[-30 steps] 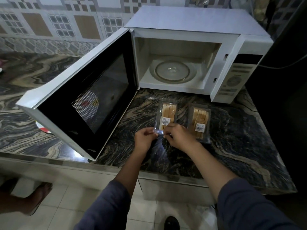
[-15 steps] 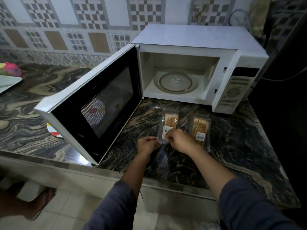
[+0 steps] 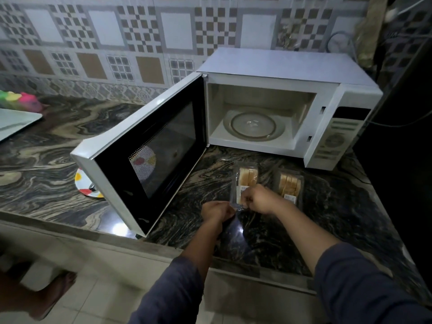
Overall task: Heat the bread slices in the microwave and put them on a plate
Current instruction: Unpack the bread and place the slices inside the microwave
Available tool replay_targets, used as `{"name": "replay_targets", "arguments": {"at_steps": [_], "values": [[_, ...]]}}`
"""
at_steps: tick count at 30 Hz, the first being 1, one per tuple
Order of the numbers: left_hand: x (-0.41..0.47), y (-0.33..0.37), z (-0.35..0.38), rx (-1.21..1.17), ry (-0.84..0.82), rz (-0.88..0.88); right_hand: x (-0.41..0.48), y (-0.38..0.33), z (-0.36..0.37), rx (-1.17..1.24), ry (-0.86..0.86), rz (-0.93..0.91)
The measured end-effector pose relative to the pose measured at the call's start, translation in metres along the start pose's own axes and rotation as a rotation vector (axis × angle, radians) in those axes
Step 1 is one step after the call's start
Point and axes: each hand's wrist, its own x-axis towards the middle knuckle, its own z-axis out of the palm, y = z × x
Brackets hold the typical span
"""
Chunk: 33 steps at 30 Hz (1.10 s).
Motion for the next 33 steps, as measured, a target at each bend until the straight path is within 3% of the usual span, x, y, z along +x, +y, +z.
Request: {"name": "replay_targets", "arguments": {"at_steps": [6, 11, 15, 18, 22, 24, 27, 29, 33], "values": [[0.001, 0.007, -0.003, -0.101, -0.067, -0.045, 0.011, -0.007, -0.004, -0.036, -0.062, 0.015], [0.005, 0.011, -0.009, 0.007, -0.130, -0.031, 0.015, -0.020, -0.020, -0.014, -0.076, 0.006], [0.001, 0.012, -0.005, 0.214, -0.020, 0.036, 0.016, -0.036, -0.059, 0.046, -0.017, 0.014], [-0.008, 0.023, -0.009, 0.452, 0.034, 0.174, 0.016, -0.038, -0.086, 0.111, 0.121, 0.016], [-0.003, 0.073, -0.006, 0.313, 0.170, 0.503, 0.021, -0.035, -0.114, 0.095, 0.407, 0.035], [0.004, 0.106, 0.009, 0.276, 0.099, 0.675, 0.027, -0.031, -0.116, 0.134, 0.522, 0.041], [0.011, 0.147, 0.038, 0.204, -0.187, 0.819, 0.040, -0.022, -0.107, 0.229, 0.695, 0.043], [0.016, 0.159, 0.053, 0.236, -0.337, 0.845, 0.047, -0.018, -0.100, 0.331, 0.811, 0.064], [0.029, 0.160, 0.059, 0.284, -0.470, 0.800, 0.041, -0.023, -0.065, 0.626, 1.098, 0.177]]}}
